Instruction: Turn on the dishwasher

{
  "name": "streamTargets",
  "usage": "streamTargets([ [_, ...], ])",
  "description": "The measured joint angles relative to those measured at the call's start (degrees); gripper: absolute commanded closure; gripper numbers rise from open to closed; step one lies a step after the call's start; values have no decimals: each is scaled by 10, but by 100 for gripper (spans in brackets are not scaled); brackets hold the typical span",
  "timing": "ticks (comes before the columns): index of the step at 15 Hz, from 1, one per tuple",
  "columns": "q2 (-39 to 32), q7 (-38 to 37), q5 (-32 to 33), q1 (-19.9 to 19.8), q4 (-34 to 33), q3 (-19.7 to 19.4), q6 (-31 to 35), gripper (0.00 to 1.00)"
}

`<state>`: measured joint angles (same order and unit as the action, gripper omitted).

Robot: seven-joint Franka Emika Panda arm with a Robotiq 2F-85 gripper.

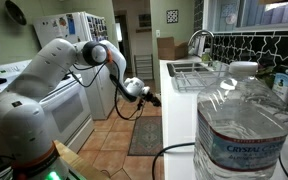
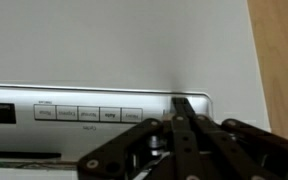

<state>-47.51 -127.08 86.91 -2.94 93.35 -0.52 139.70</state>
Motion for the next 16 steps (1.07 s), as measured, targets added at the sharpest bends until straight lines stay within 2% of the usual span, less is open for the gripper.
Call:
streamTargets([
  [6, 0, 53, -38, -3, -6, 0, 6, 100],
  [12, 2, 122, -142, -14, -20, 0, 26, 100],
  [16, 6, 159, -190, -18, -16, -6, 62, 100],
])
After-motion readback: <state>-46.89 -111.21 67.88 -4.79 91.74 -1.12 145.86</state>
